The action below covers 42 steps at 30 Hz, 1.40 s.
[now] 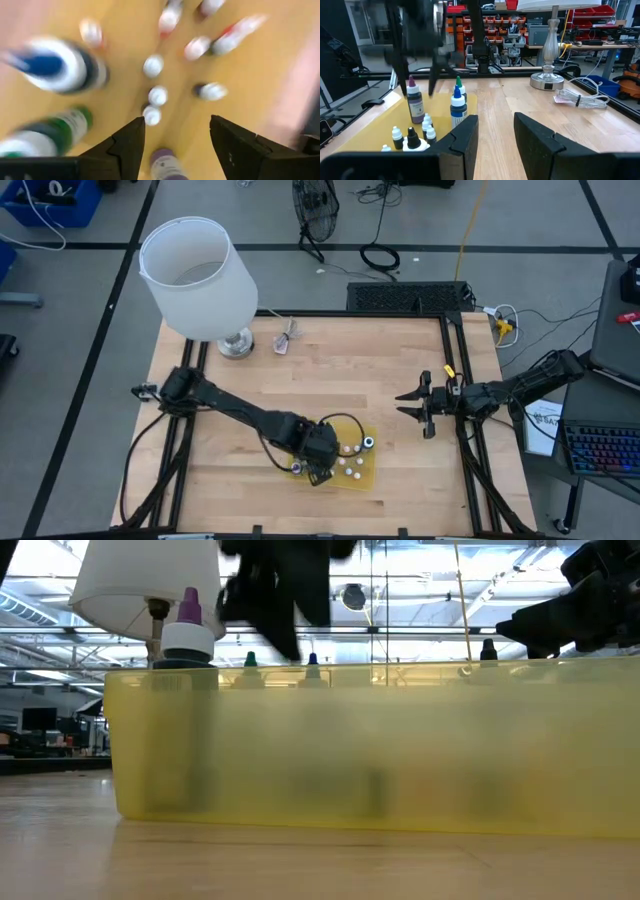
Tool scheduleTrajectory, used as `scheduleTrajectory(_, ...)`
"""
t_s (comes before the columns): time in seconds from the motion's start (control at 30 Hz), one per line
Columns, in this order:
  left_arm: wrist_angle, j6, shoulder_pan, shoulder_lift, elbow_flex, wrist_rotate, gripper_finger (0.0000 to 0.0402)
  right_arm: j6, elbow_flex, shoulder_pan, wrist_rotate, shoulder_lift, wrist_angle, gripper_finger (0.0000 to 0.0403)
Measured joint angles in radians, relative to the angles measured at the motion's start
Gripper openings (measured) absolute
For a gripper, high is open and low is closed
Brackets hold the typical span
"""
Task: Pick & Place food coloring
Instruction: Return to Home Position
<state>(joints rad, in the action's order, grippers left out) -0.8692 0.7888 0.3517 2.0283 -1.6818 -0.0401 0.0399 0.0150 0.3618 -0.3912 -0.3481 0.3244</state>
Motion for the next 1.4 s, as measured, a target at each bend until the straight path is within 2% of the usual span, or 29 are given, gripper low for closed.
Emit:
scheduleTrajectory(0.1,0.002,-0.069,0.015,-0.085,-0.013,-0.067,0.0224,0.000,0.000,0.000,0.000,0.000,0.000,0.0114)
scheduleTrajectory(0.2,0.003,-0.216,0.077,-0.214,-0.026,-0.295,0.0225,0.000,0.000,0.000,0.000,0.000,0.000,0.0114)
scheduleTrajectory(0.27,-0.010,-0.385,0.147,-0.325,-0.031,-0.471,0.0225,0.000,0.000,0.000,0.000,0.000,0.000,0.0114)
scheduleTrajectory(0.3,-0.035,-0.475,0.185,-0.382,-0.032,-0.518,0.0225,0.000,0.000,0.000,0.000,0.000,0.000,0.0114)
scheduleTrajectory(0.33,-0.075,-0.536,0.222,-0.437,-0.031,-0.534,0.0225,0.000,0.000,0.000,0.000,0.000,0.000,0.0114)
scheduleTrajectory(0.4,-0.136,-0.537,0.299,-0.536,0.002,-0.549,0.0225,0.000,0.000,0.000,0.000,0.000,0.000,0.0114)
scheduleTrajectory(0.47,-0.139,-0.517,0.381,-0.630,0.075,-0.643,0.0225,0.000,0.000,0.000,0.000,0.000,0.000,0.0114)
scheduleTrajectory(0.53,-0.067,-0.519,0.445,-0.716,0.196,-0.812,0.0225,0.000,0.000,0.000,0.000,0.000,0.000,0.0114)
scheduleTrajectory(0.63,0.164,-0.518,0.490,-0.832,0.455,-1.043,0.0225,0.000,0.000,0.000,0.000,0.000,0.000,0.0114)
scheduleTrajectory(0.7,0.380,-0.534,0.473,-0.894,0.654,-1.095,0.0225,0.000,0.000,0.000,0.000,0.000,0.000,0.0114)
scheduleTrajectory(0.73,0.512,-0.552,0.455,-0.922,0.756,-1.088,0.0225,0.000,0.000,0.000,0.000,0.000,0.000,0.0114)
scheduleTrajectory(0.8,0.792,-0.610,0.403,-0.974,0.940,-1.007,0.0225,0.000,0.000,0.000,0.000,0.000,0.000,0.0114)
scheduleTrajectory(0.97,1.595,-0.868,0.248,-1.029,1.326,-0.588,0.0225,0.000,0.000,0.000,0.000,0.000,0.000,0.0114)
scheduleTrajectory(1.03,1.809,-0.914,0.196,-1.042,1.435,-0.482,0.0225,0.000,0.000,0.000,0.000,0.000,0.000,0.0114)
scheduleTrajectory(1.1,1.921,-0.923,0.159,-1.059,1.513,-0.458,0.0225,0.000,0.000,0.000,0.000,0.000,0.000,0.0114)
scheduleTrajectory(1.2,1.949,-0.923,0.122,-1.108,1.596,-0.466,0.0226,0.000,0.000,0.000,0.000,0.000,0.000,0.0114)
scheduleTrajectory(1.3,1.939,-0.913,0.082,-1.168,1.668,-0.464,0.0226,0.000,0.000,0.000,0.000,0.000,0.000,0.0114)
scheduleTrajectory(1.4,1.793,-0.880,0.013,-1.239,1.671,-0.426,0.0225,0.000,0.000,0.000,0.000,0.000,0.000,0.0114)
